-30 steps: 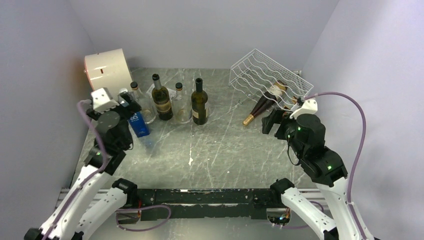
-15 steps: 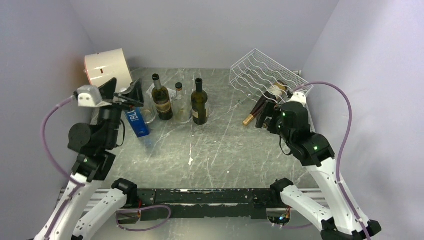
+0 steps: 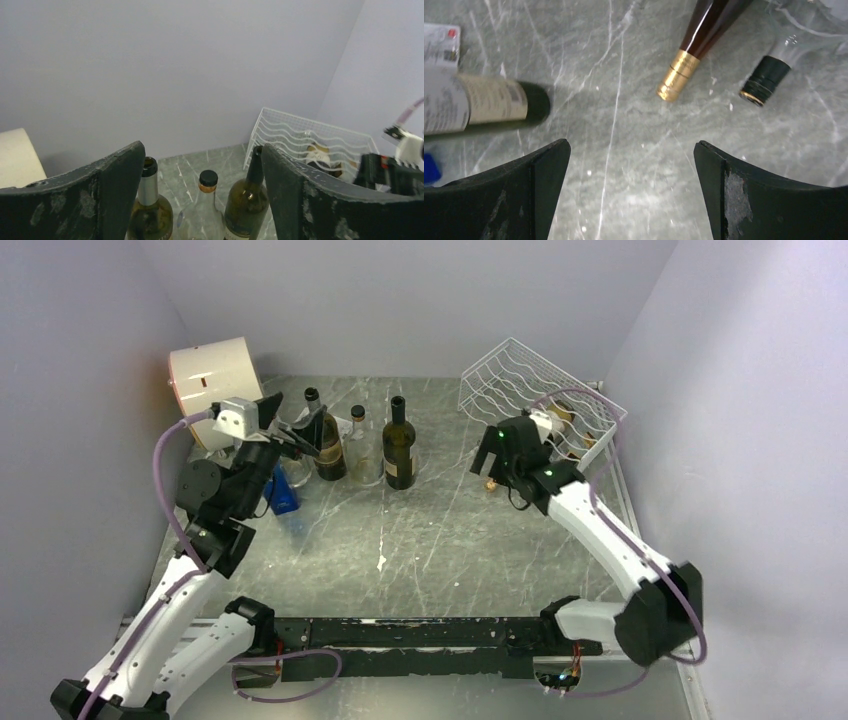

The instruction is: Take the wine bottle off the wine rack

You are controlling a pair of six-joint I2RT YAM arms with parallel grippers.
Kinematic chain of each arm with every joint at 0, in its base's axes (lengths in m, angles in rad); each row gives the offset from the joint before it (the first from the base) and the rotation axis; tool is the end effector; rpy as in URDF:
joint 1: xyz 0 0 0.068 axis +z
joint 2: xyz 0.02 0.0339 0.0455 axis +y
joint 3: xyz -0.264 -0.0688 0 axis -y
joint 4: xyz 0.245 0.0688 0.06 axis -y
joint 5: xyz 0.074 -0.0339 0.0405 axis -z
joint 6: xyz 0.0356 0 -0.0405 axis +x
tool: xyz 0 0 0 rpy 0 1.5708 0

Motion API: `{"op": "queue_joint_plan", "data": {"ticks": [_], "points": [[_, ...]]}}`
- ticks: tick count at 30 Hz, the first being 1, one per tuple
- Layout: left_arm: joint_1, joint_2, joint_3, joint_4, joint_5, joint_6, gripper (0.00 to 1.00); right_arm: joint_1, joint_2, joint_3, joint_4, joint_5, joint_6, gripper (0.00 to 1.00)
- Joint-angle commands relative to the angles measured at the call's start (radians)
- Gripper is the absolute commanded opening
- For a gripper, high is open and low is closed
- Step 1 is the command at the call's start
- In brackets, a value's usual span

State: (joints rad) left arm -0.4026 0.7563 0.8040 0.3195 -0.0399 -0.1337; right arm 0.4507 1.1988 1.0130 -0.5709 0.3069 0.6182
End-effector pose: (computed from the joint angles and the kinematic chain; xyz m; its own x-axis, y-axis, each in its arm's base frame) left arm 0.1589 -0.0661 0.4056 0.2797 -0.2639 -0.9231 0.3981 0.9068 -0.1386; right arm 0.2337 0.1011 0.2990 -0.6297 0.3091 -0.7127 0.1809 0.9506 0.2524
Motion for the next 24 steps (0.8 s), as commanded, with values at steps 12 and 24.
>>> {"op": "queue_joint_plan", "data": {"ticks": [12,24], "points": [[0.001,-0.033,-0.073,0.056,-0.033,0.081,0.87,-0.044,0.609,0.203,0.446,0.256,0.216,1.00],[0.001,-0.032,-0.077,0.069,-0.001,0.077,1.00,-0.100,0.848,0.337,0.479,0.276,0.335,0.93]]}}
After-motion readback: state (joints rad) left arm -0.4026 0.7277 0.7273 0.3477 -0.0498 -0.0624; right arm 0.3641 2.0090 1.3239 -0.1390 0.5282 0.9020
